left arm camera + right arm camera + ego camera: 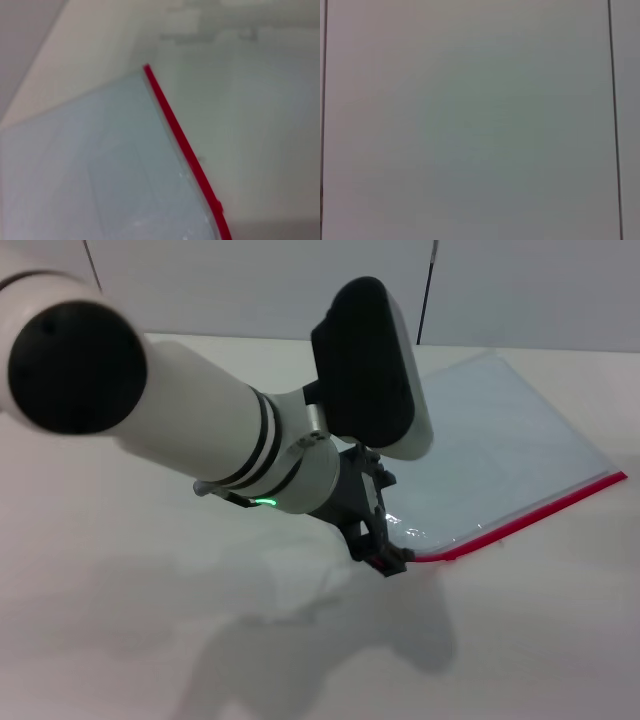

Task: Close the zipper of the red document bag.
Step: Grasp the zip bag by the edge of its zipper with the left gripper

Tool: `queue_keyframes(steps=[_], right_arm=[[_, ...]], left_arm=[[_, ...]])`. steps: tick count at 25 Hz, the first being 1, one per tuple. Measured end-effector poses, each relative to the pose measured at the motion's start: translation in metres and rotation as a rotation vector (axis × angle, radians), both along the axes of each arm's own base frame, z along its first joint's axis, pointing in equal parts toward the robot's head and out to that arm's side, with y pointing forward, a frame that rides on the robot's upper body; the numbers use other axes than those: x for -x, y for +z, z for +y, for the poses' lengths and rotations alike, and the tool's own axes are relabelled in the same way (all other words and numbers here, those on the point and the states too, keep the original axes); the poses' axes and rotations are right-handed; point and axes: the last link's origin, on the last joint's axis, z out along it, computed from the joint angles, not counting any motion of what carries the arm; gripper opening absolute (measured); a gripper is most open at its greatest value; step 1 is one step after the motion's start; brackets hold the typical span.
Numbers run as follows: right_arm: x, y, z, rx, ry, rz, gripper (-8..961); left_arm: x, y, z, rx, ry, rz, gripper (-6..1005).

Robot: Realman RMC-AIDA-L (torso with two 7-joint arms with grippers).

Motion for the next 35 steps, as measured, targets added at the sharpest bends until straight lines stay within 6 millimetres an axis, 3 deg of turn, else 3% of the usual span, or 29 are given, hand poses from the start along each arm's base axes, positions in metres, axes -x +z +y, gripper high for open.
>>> queue_keyframes(steps=[12,17,27,35], right_arm=[[0.005,-0.001,0.004,0.002,0.014,0.002,754],[0.008,-0.002,0.007,0.006,0.023,0.005,754],[0.01,-0.003,0.009,0.009,0.03,0.004,754],[0.011,-0.003,0.01,0.009,0.032,0.007,754]], left_arm=[[0.006,-0.006,-0.001,0.015,-0.012,0.128,882],[0.011,-0.015,-0.001,0.038,-0.006,0.168,804],[0.023,-0.029,0.009,0.012,-0.017,0.224,759],[0.021,-0.04,0.015,-0.032,-0.066,0.227,760]])
